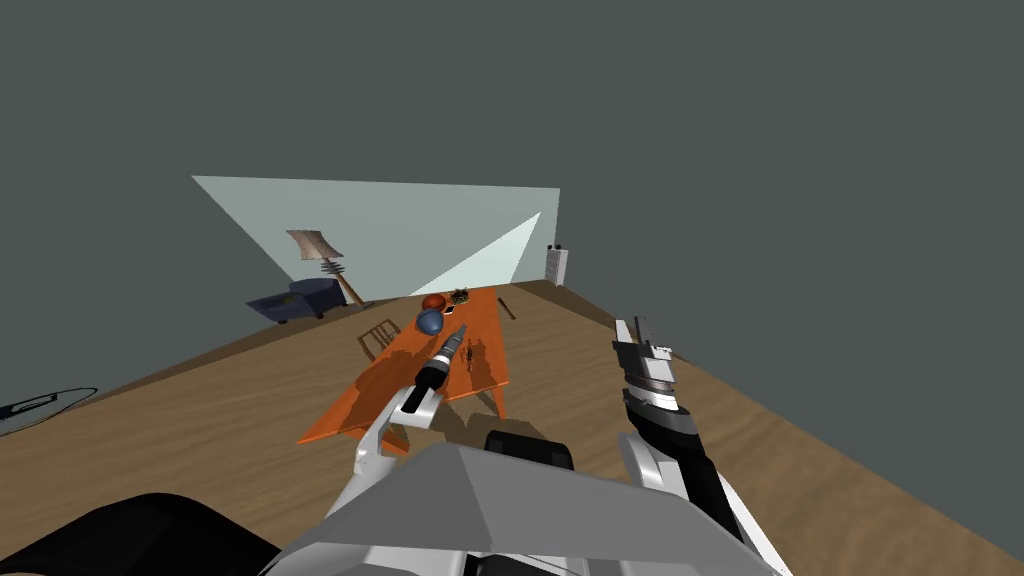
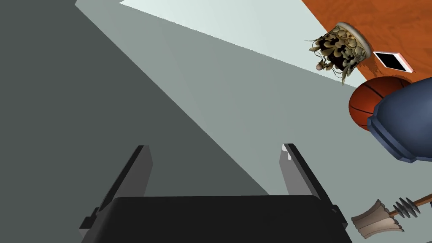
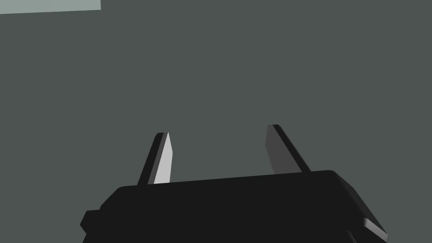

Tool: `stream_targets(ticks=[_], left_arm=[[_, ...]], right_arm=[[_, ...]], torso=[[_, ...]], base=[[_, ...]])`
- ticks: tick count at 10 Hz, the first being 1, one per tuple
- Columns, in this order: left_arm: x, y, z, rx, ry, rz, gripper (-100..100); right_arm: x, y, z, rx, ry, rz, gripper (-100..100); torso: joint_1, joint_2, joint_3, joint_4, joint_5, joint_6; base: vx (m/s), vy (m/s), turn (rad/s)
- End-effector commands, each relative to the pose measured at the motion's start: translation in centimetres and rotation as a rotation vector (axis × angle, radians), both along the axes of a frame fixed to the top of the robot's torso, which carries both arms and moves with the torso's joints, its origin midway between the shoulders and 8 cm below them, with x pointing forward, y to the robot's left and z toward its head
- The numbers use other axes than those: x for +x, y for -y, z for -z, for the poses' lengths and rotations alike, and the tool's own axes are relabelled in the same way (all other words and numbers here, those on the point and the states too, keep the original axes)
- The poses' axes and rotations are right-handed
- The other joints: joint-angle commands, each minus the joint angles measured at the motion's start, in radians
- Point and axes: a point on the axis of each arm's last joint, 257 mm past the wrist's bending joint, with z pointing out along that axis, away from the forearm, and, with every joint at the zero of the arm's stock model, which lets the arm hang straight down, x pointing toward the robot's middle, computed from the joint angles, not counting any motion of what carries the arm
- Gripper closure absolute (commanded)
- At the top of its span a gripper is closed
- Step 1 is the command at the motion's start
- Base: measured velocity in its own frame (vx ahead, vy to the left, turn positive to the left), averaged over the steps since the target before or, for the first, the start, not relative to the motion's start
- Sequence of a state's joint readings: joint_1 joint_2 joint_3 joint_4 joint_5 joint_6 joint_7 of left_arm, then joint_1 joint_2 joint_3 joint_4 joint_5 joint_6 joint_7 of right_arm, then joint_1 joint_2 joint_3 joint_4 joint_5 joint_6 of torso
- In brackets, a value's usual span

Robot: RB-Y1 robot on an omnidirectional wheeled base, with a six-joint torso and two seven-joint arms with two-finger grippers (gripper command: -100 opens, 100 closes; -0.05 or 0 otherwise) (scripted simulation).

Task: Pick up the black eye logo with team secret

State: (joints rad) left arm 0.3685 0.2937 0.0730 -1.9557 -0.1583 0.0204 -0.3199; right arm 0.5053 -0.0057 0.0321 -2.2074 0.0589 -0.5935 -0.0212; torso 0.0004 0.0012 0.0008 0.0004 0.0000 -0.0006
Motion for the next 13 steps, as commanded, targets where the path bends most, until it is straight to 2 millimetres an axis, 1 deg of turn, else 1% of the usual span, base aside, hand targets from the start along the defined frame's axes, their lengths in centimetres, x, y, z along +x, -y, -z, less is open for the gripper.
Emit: stream_targets(ticks=[1,3,4,6,7,10,11,13], left_arm=[[-0.1,-1.7,2.1,0.037,-0.069,-0.032,-100],[-0.5,-4.4,5.7,0.097,-0.177,-0.08,-100],[-0.6,-4.5,6.0,0.096,-0.187,-0.084,-100],[-1.5,-7.3,9.5,0.149,-0.299,-0.131,-100],[-1.6,-7.4,9.6,0.148,-0.304,-0.133,-100],[-3.9,-11.4,14.7,0.212,-0.477,-0.199,-100],[-3.9,-11.5,14.7,0.212,-0.478,-0.199,-100],[-5.9,-13.9,17.7,0.245,-0.587,-0.237,-100]], right_arm=[[0.0,0.0,0.0,0.0,0.0,0.0,0],[0.0,0.0,0.0,0.0,0.0,0.0,0],[0.0,0.0,0.0,0.0,0.0,0.0,0],[0.0,0.0,0.0,0.0,0.0,0.0,0],[0.0,0.0,0.0,0.0,0.0,0.0,0],[0.0,0.0,0.0,0.0,0.0,0.0,0],[0.0,0.0,0.0,0.0,0.0,0.0,0],[0.0,0.0,0.0,0.0,0.0,0.0,0]], torso=[[0.0,0.0,0.0,0.0,0.0,0.0],[0.0,0.0,0.0,0.0,0.0,0.001],[0.0,0.0,0.0,0.0,0.0,0.0],[0.0,0.0,0.0,0.0,0.0,0.0],[0.0,0.0,0.0,0.0,0.0,0.0],[0.001,0.0,0.0,0.0,0.0,0.0],[0.001,0.0,0.0,0.0,0.0,0.0],[0.001,0.0,0.0,0.0,0.0,0.0]], base=[[-0.011,-0.013,-0.198],[-0.019,-0.016,-0.334],[-0.011,-0.01,-0.033],[-0.009,-0.01,-0.256],[-0.008,0.001,-0.089],[-0.006,-0.001,-0.247],[-0.005,0.007,-0.09],[-0.003,0.006,-0.199]])
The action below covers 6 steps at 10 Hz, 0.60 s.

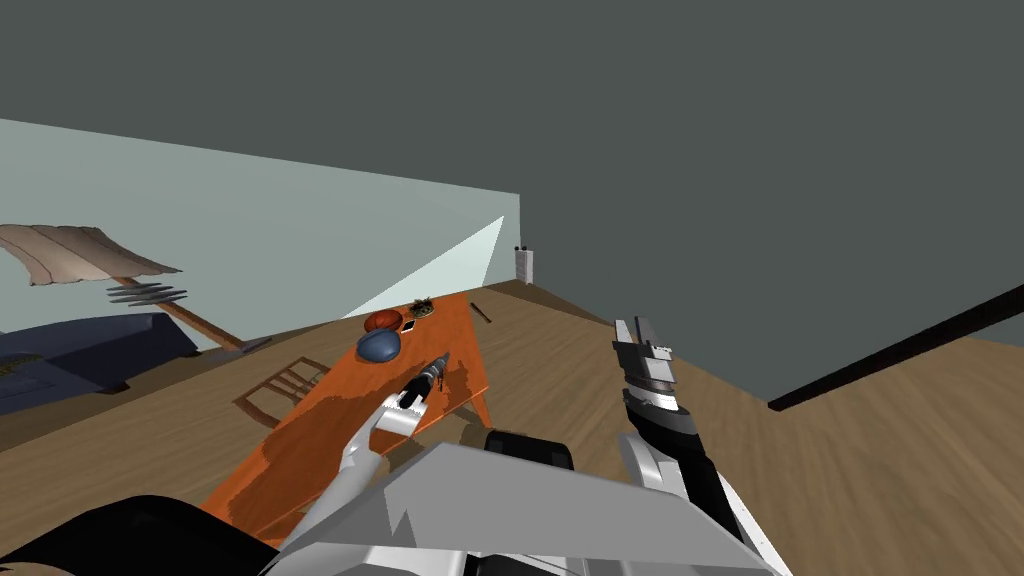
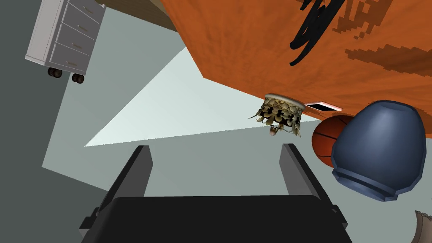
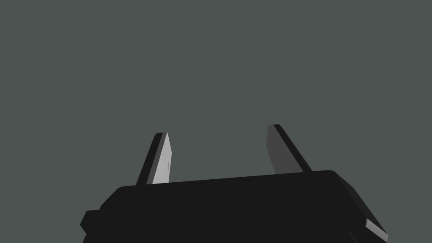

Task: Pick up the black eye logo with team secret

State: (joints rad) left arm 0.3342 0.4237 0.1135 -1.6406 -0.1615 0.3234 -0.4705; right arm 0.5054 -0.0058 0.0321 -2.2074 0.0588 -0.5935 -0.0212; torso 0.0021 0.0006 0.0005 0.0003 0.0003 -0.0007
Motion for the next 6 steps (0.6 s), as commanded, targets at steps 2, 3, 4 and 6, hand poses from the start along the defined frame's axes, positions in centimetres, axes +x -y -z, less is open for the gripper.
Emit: stream_targets(ticks=[2,3,4,6], left_arm=[[-1.8,-1.7,2.2,0.023,-0.088,-0.034,-100],[-3.0,-2.7,3.5,0.034,-0.137,-0.053,-100],[-4.1,-3.6,4.6,0.043,-0.185,-0.071,-100],[-5.2,-4.5,5.7,0.05,-0.229,-0.087,-100]], right_arm=[[0.0,0.0,0.0,0.0,0.0,0.0,0],[0.0,0.0,0.0,0.0,0.0,0.0,0],[0.0,0.0,0.0,0.0,0.0,0.0,0],[0.0,0.0,0.0,0.0,0.0,0.0,0]], torso=[[0.0,0.0,0.0,0.0,0.0,-0.001],[0.0,0.0,0.0,0.0,0.0,0.0],[0.0,0.0,0.0,0.0,0.0,0.0],[0.001,0.0,0.0,0.0,0.0,-0.001]], base=[[-0.002,0.01,-0.143],[-0.001,0.014,-0.251],[0.002,0.019,-0.253],[0.001,0.022,-0.124]])
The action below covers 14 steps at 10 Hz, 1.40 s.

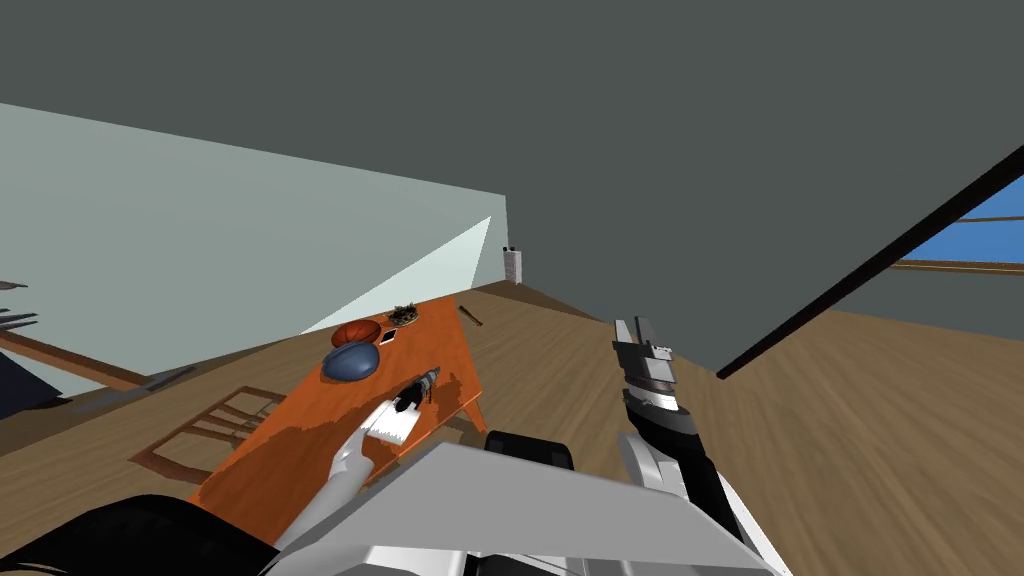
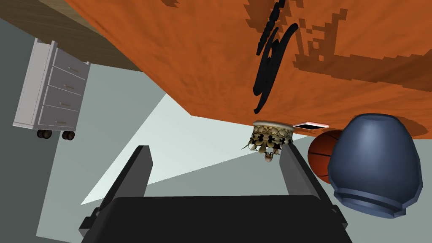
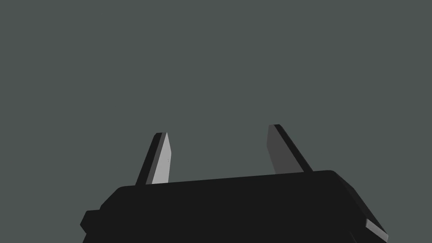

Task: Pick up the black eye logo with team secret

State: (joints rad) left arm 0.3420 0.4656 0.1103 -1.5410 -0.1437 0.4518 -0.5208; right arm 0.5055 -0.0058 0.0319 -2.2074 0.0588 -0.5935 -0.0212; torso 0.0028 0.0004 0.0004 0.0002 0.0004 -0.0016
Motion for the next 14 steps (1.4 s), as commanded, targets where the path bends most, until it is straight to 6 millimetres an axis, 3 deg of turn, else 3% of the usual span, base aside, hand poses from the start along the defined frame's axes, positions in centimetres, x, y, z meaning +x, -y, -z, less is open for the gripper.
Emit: stream_targets(ticks=[1,8,9,10,11,13,14], left_arm=[[-1.3,-0.8,1.3,0.007,-0.049,-0.018,-100],[-8.4,-4.2,6.4,0.018,-0.276,-0.106,-100],[-7.6,-3.7,5.8,0.018,-0.25,-0.096,-100],[-7.7,-3.7,5.9,0.019,-0.256,-0.098,0],[-8.6,-5.1,6.3,0.027,-0.252,-0.104,-100],[-9.2,-5.4,6.9,0.025,-0.253,-0.1,-100],[-10.5,-6.9,7.4,0.033,-0.261,-0.114,-100]], right_arm=[[0.0,0.0,0.0,0.0,0.0,0.0,0],[0.0,0.0,0.0,0.0,0.0,0.0,0],[0.0,0.0,0.0,0.0,0.0,0.0,0],[0.0,0.0,0.0,0.0,0.0,0.0,0],[0.0,0.0,0.0,0.0,0.0,0.0,0],[0.0,0.0,0.0,0.0,0.0,0.0,0],[0.0,0.0,0.0,0.0,0.0,0.0,0]], torso=[[0.0,0.0,0.0,0.0,0.0,0.0],[0.0,0.0,0.0,0.0,0.0,0.0],[0.0,0.0,0.0,0.0,0.0,0.0],[0.0,0.0,0.0,0.0,0.0,0.0],[-0.001,0.0,0.0,0.0,0.0,0.0],[-0.005,-0.005,-0.003,-0.001,-0.001,0.0],[-0.005,-0.004,-0.002,-0.001,-0.001,0.0]], base=[[0.0,0.014,-0.123],[0.002,0.026,-0.157],[0.0,0.017,-0.035],[0.0,0.0,0.0],[0.069,-0.032,-0.027],[0.065,-0.05,0.0],[0.083,-0.074,-0.025]])
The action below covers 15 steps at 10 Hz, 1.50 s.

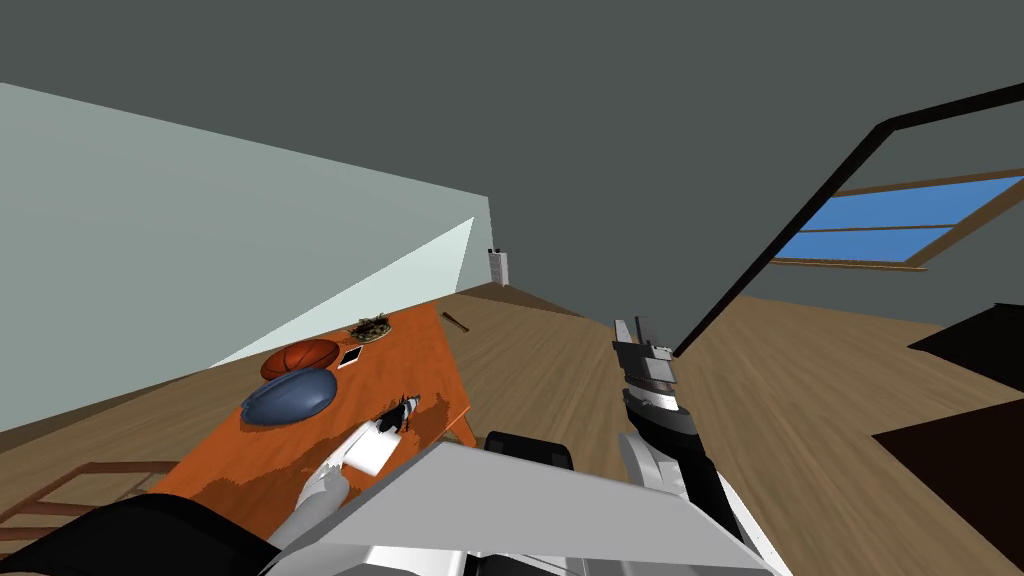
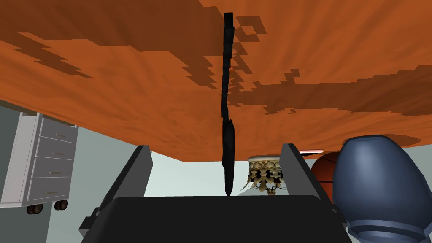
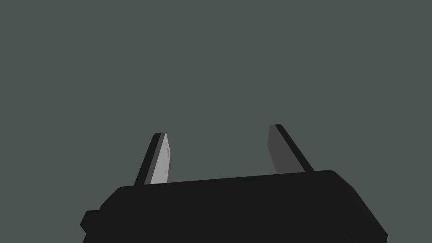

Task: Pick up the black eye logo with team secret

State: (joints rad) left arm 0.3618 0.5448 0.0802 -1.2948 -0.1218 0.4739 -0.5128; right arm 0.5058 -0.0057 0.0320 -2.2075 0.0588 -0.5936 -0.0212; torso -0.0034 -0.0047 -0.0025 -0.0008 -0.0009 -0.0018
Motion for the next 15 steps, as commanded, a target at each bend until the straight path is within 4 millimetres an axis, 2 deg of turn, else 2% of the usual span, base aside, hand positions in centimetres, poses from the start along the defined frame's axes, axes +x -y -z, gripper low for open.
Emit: stream_targets(ticks=[1,2,3,5,6,7,8,9,11,12,14,15], left_arm=[[-0.8,-0.8,0.5,0.0,0.003,-0.001,-100],[-0.7,-0.8,0.6,-0.001,0.011,0.006,-100],[-1.9,-2.2,0.8,0.007,0.005,-0.005,-100],[-2.6,-2.5,1.3,0.003,0.007,0.001,-100],[-3.5,-3.8,1.1,0.012,0.007,-0.007,-100],[-4.4,-4.1,1.7,0.009,0.0,-0.008,-100],[-4.3,-4.0,1.8,0.005,0.012,0.004,-100],[-5.4,-5.4,1.6,0.013,0.009,-0.006,-100],[-6.3,-5.6,2.1,0.006,0.012,0.003,-100],[-7.2,-6.9,1.6,0.013,0.012,-0.005,-100],[-8.5,-7.2,2.2,0.006,0.008,-0.002,-100],[-9.6,-8.6,1.7,0.012,0.007,-0.011,-100]], right_arm=[[0.0,0.0,0.0,0.0,0.0,0.0,0],[0.0,0.0,0.0,0.0,0.0,0.0,0],[0.0,0.0,0.0,0.0,0.0,0.0,0],[0.0,0.0,0.0,0.0,0.0,0.0,0],[0.0,0.0,0.0,0.0,0.0,0.0,0],[0.0,0.0,0.0,0.0,0.0,0.0,0],[0.0,0.0,0.0,0.0,0.0,0.0,0],[0.0,0.0,0.0,0.0,0.0,0.0,0],[0.0,0.0,0.0,0.0,0.0,0.0,0],[0.0,0.0,0.0,0.0,0.0,0.0,0],[0.0,0.0,0.0,0.0,0.0,0.0,0],[0.0,0.0,0.0,0.0,0.0,0.0,0]], torso=[[0.0,0.0,0.0,0.0,0.0,0.0],[0.001,0.0,0.0,0.0,0.0,0.0],[0.003,0.002,0.001,0.0,0.0,0.0],[0.001,0.001,0.0,0.0,0.0,0.0],[0.003,0.002,0.001,0.0,0.001,0.0],[0.001,0.0,0.0,0.0,0.0,0.0],[0.0,0.0,0.0,0.0,0.0,0.0],[0.002,0.002,0.001,0.0,0.0,0.0],[0.001,0.0,0.0,0.0,0.0,0.0],[0.003,0.002,0.001,0.0,0.0,0.0],[0.002,0.0,0.0,0.0,0.0,0.0],[0.002,0.002,0.001,0.0,0.0,0.0]], base=[[0.085,-0.057,0.0],[0.036,-0.023,0.001],[0.059,-0.051,-0.029],[0.059,-0.037,0.001],[0.087,-0.06,-0.023],[0.089,-0.067,-0.01],[0.036,-0.027,0.008],[0.066,-0.06,-0.027],[0.056,-0.032,-0.002],[0.084,-0.038,-0.021],[0.054,-0.042,-0.005],[0.079,-0.059,-0.016]])
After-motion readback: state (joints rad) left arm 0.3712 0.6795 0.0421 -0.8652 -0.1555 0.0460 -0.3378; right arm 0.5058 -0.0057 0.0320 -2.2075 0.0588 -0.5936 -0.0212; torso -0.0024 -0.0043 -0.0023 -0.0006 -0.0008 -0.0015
